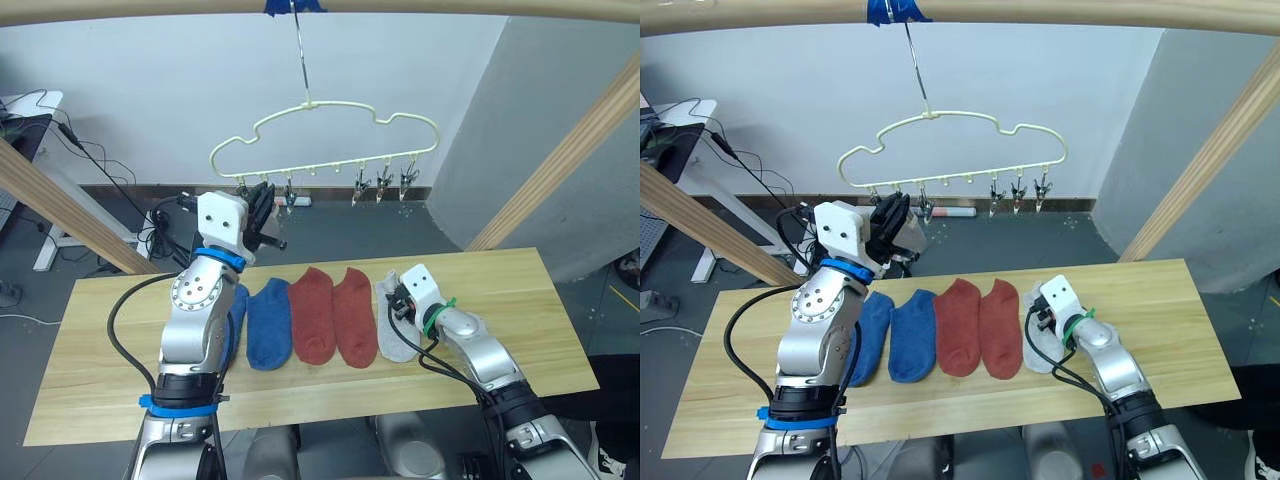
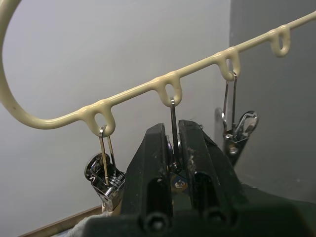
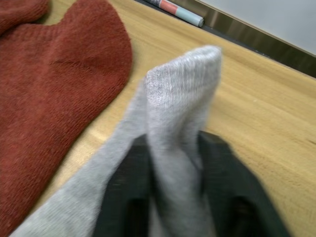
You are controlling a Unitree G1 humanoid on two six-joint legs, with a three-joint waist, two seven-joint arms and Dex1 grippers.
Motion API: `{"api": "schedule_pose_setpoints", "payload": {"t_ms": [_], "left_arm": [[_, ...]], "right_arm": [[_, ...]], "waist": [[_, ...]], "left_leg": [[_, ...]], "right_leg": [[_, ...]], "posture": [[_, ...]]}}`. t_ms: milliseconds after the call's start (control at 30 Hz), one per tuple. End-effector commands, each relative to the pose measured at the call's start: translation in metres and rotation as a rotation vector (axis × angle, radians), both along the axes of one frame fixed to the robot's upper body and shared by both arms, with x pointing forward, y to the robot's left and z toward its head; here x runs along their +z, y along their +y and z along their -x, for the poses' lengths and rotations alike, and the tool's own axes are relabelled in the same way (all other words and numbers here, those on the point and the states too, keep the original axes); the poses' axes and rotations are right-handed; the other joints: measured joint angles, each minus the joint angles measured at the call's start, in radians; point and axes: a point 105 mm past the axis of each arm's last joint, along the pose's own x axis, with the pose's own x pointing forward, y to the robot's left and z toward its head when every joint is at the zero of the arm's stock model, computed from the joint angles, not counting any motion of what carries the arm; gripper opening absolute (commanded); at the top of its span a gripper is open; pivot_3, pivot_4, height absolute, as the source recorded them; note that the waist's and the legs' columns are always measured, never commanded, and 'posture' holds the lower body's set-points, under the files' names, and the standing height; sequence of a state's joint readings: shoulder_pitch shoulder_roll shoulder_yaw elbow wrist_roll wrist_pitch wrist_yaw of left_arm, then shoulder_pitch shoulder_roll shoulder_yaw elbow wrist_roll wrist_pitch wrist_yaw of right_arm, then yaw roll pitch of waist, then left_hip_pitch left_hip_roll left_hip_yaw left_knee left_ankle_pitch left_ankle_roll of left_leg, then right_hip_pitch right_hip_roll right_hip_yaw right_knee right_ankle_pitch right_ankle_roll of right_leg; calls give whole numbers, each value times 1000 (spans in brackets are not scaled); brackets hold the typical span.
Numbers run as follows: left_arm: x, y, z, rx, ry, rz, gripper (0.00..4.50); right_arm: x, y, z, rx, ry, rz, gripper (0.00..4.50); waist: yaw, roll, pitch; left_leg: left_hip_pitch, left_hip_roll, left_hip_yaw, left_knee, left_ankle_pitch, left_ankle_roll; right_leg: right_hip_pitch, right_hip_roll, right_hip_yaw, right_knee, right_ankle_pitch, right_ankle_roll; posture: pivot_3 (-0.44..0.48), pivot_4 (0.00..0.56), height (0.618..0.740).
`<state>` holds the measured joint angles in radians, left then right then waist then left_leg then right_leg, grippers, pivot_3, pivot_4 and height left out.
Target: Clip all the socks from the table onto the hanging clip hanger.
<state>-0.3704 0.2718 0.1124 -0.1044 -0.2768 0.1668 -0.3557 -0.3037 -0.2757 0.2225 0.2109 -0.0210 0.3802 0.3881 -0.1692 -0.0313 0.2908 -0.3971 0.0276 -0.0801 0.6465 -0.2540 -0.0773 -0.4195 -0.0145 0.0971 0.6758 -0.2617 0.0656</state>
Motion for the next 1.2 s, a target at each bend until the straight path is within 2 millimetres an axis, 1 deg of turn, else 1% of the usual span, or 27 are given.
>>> {"api": "schedule_pose_setpoints", "payload": {"t_ms": [33,133,200,233,300,333,367,400,467,567,700,967,1200], "left_arm": [[8,0,4,-60,16,52,41],[12,-2,4,-99,30,70,41],[13,0,3,-102,31,62,41],[14,2,2,-96,33,55,41],[15,2,1,-100,36,46,41],[16,1,1,-105,37,44,41],[17,0,1,-112,37,44,41],[17,-1,1,-115,38,45,41],[19,-3,1,-128,40,44,41],[20,-4,1,-134,42,42,41],[18,-7,3,-146,48,41,41],[14,-7,3,-147,63,38,41],[9,-6,2,-150,77,36,41]], "right_arm": [[4,-1,3,55,-21,61,6],[24,7,-1,119,-75,70,0],[44,22,-2,200,-110,67,0],[54,30,-3,234,-118,51,0],[81,58,-4,358,-178,53,0],[90,70,-5,401,-199,53,0],[97,80,-5,438,-215,54,0],[101,85,-5,455,-221,52,0],[113,105,-5,516,-252,49,0],[123,126,-5,575,-274,47,0],[124,145,-8,630,-290,72,0],[133,162,-15,634,-323,40,0],[146,169,-21,587,-362,-38,0]], "waist": [[0,0,0],[0,0,0],[-6,0,0],[-10,0,0],[-22,0,0],[-26,0,0],[-28,0,0],[-28,0,0],[-26,0,0],[-24,0,0],[-25,-1,-1],[-26,-1,-1],[-28,-1,-2]], "left_leg": [[0,0,0,0,0,0],[0,0,0,0,0,0],[-1,0,0,0,0,0],[-1,0,0,0,0,0],[-1,0,0,0,0,0],[-1,0,0,0,0,0],[0,0,0,0,1,-1],[0,0,-1,0,1,-1],[-1,1,-2,0,1,-1],[-2,0,-2,0,1,-1],[-3,-2,-1,0,1,-1],[-2,-1,-1,0,1,-1],[-2,-1,-2,0,1,-1]], "right_leg": [[0,0,0,0,0,0],[0,0,0,0,0,0],[-1,0,0,0,0,0],[-1,0,0,0,0,0],[-1,0,0,1,0,0],[-1,0,0,1,0,0],[-1,0,0,2,0,0],[-1,1,0,2,0,0],[-1,1,-2,2,0,0],[-1,-1,-2,1,0,0],[-1,-3,-2,0,0,0],[-2,-3,-2,2,0,-1],[-2,-3,-2,3,0,-1]], "posture": [[-217,248,740],[-221,246,740],[-227,245,740],[-230,243,740],[-234,239,740],[-232,237,740],[-232,233,740],[-230,231,740],[-230,230,740],[-229,225,740],[-220,218,740],[-216,213,740],[-223,203,740]]}}
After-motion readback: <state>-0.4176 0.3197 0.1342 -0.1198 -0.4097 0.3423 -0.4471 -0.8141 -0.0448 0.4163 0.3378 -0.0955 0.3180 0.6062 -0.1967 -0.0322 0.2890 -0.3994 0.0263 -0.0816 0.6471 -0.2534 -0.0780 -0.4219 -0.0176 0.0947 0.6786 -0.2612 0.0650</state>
